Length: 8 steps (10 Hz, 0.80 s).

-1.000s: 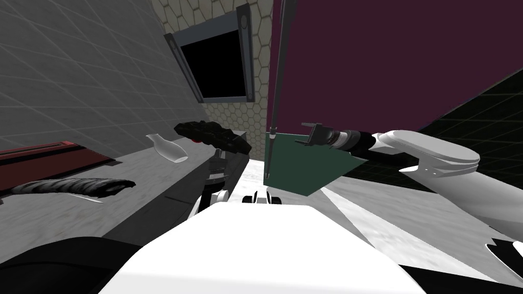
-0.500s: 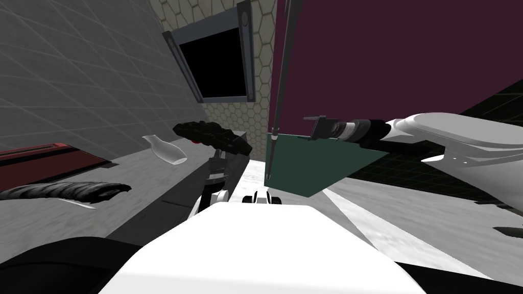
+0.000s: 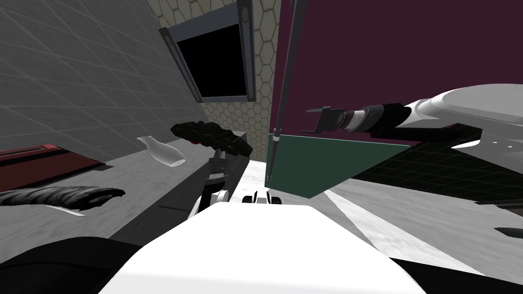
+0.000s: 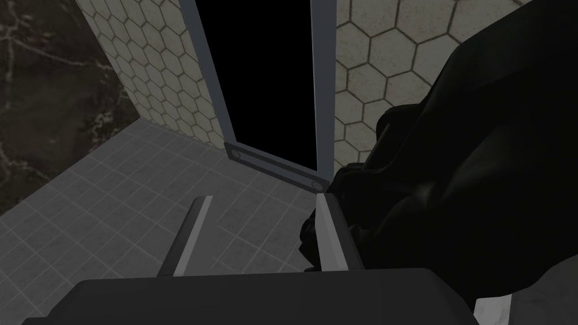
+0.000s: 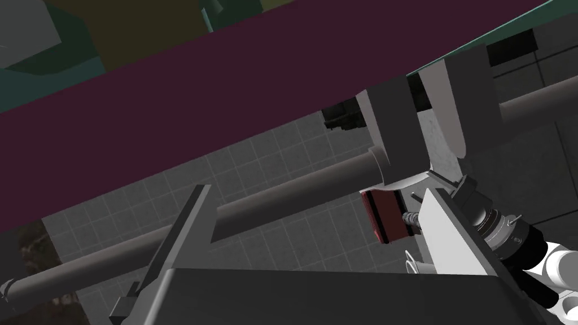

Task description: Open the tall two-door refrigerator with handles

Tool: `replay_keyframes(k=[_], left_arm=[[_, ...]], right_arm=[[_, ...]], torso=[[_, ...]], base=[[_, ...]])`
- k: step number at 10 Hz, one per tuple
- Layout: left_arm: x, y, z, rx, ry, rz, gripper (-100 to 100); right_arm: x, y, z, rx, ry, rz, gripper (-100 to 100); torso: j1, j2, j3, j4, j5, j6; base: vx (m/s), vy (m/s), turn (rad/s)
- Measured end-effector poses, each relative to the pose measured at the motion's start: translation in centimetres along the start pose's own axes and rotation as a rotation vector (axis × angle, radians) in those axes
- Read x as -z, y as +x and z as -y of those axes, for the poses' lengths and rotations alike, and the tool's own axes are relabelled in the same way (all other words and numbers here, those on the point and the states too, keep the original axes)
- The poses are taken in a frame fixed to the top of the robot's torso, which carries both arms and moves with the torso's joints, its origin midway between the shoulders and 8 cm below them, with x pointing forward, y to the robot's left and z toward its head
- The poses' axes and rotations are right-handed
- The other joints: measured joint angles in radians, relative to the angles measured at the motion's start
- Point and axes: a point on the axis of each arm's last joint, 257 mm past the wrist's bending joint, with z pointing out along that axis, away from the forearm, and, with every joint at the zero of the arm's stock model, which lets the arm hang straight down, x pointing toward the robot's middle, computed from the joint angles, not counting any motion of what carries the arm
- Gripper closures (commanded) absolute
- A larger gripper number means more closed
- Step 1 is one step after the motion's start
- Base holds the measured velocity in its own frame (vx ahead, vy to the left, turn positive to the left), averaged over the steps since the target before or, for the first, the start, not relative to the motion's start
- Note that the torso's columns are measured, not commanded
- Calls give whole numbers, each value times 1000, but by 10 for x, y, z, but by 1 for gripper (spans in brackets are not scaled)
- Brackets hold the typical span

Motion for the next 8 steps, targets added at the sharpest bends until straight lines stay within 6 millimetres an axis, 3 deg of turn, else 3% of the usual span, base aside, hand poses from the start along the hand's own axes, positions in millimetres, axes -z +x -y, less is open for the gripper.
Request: replay_keyframes(k=[8], left_arm=[[0,0,0,0,0,0,0]], right_arm=[[11,-15,69,255,-36,-141,-100]], torso=[[1,-3,-3,-1,1,-2]], base=[[33,26,-16]])
